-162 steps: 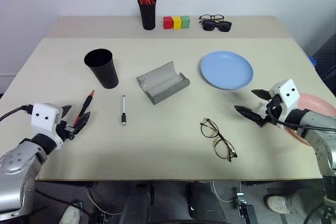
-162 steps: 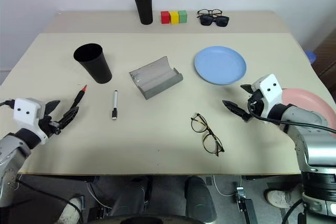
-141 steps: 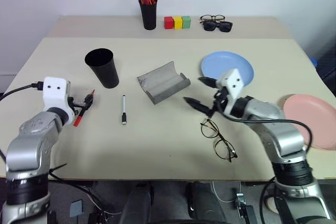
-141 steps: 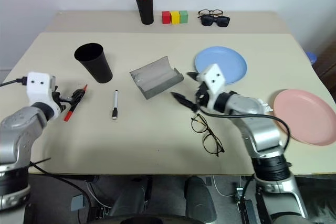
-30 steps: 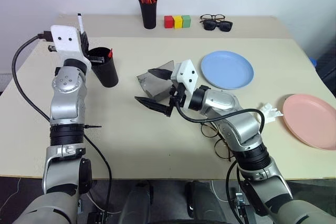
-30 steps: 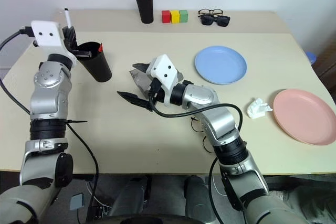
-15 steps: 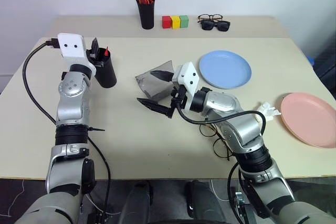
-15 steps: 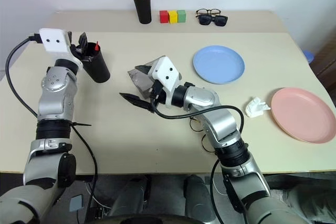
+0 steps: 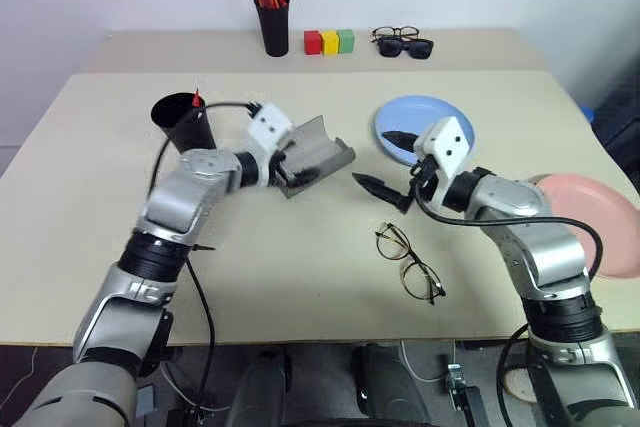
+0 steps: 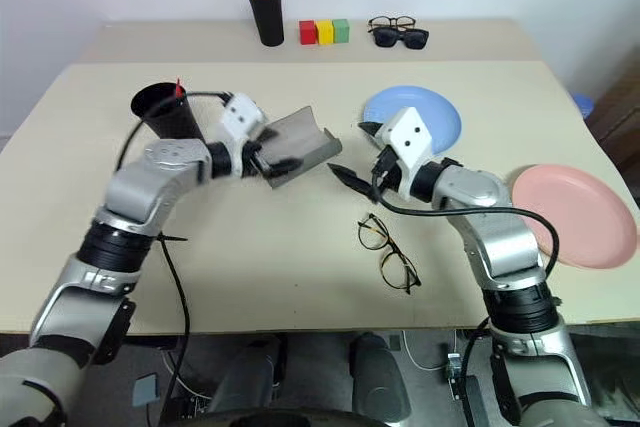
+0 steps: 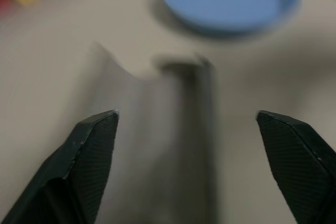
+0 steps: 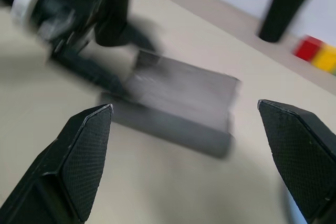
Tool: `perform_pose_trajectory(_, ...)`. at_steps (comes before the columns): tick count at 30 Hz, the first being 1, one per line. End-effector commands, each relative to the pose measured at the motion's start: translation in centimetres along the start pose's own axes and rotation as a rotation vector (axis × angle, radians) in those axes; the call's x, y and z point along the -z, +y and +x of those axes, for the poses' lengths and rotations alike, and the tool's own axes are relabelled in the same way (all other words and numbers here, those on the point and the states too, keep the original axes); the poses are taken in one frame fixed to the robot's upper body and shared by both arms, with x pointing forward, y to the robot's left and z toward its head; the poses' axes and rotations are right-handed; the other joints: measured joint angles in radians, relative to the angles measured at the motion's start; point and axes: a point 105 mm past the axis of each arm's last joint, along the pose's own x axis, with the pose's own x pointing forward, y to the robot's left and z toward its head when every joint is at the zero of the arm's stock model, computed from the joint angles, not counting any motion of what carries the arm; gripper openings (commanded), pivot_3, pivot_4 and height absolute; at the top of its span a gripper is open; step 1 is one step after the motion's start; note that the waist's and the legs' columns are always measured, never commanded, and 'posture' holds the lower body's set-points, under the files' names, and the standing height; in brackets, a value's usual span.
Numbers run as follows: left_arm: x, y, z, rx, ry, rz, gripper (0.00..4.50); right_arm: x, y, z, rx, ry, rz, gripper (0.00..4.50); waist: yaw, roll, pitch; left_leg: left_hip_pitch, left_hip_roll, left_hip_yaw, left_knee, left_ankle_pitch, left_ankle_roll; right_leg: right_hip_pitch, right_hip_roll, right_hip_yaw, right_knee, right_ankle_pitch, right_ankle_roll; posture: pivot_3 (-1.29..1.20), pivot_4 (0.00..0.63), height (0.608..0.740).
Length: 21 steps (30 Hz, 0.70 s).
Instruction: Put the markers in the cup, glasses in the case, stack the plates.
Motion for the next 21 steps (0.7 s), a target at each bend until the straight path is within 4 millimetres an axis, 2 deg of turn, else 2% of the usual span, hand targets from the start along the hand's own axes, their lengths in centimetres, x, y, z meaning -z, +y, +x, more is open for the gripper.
perform_pose_trajectory(1,-0.9,0.0,0.5,0.033,0.016,0.053,4.17,-1.4,0.1,-0.8,0.024,-0.037,-0.045,4.5,0.0,0.0,0.0,0.0,0.0,0.0,0.0,0.0,0.0,0.0,0.0,0.0,0.0,0.0,0.0,0.0,0.15,0.74)
perform_pose_trajectory(3,-0.2,0.0,1.2,0.045,0.045,0.06,3.52,-1.3,0.3,-1.2,0.039,-0.034,-0.043,4.5,0.004,0.0,0.0,0.0,0.0,0.0,0.0,0.0,0.0,0.0,0.0,0.0,0.0,0.0,0.0,0.0,0.15,0.74)
perform_pose_trajectory(8,1.2,0.3,1.5,0.057,0.082,0.037,0.94,-1.4,0.1,-2.0,0.096,-0.03,-0.041,4.5,0.005,0.0,0.0,-0.001,0.0,0.0,0.001,0.0,0.0,0.0,0.0,0.0,0.0,0.0,0.0,0.0,0.15,0.74)
perform_pose_trajectory(10,1.7,0.2,1.5,0.065,0.094,0.049,0.06,-1.3,0.1,-2.3,0.108,-0.02,-0.042,4.5,0.006,0.0,0.0,-0.001,0.0,0.0,0.001,0.0,0.0,0.0,0.0,0.0,0.0,0.0,0.0,0.0,0.15,0.74)
perform_pose_trajectory(13,0.7,-0.5,1.1,0.123,0.004,0.172,0.06,-1.1,-0.2,-3.1,0.129,0.006,-0.038,4.5,0.005,0.0,0.0,-0.001,0.0,0.0,0.001,0.0,0.0,0.0,-0.001,0.0,0.0,0.0,0.0,0.0,0.15,0.74)
perform_pose_trajectory(15,-0.4,-2.8,-0.1,0.266,-0.107,0.305,0.06,-0.6,-0.2,-4.0,0.125,0.047,-0.033,4.5,0.005,0.0,0.0,-0.001,0.0,0.0,0.0,0.0,0.0,0.0,-0.001,0.0,0.0,0.0,0.0,0.0,0.15,0.74)
perform_pose_trajectory(17,0.0,-5.0,-1.8,0.428,-0.114,0.378,0.06,0.1,0.0,-5.2,0.102,0.113,-0.012,4.5,0.006,0.001,0.0,-0.001,0.0,0.0,0.0,0.0,0.0,0.0,-0.001,0.0,-0.001,0.0,-0.001,0.0,0.15,0.74)
perform_pose_trajectory(21,1.4,-5.3,-2.6,0.477,-0.038,0.444,0.06,0.8,0.5,-6.8,0.064,0.189,0.036,4.5,0.015,0.001,0.0,-0.001,0.0,0.001,0.001,0.0,0.0,0.0,-0.002,0.0,-0.001,0.0,-0.001,0.0,0.15,0.74)
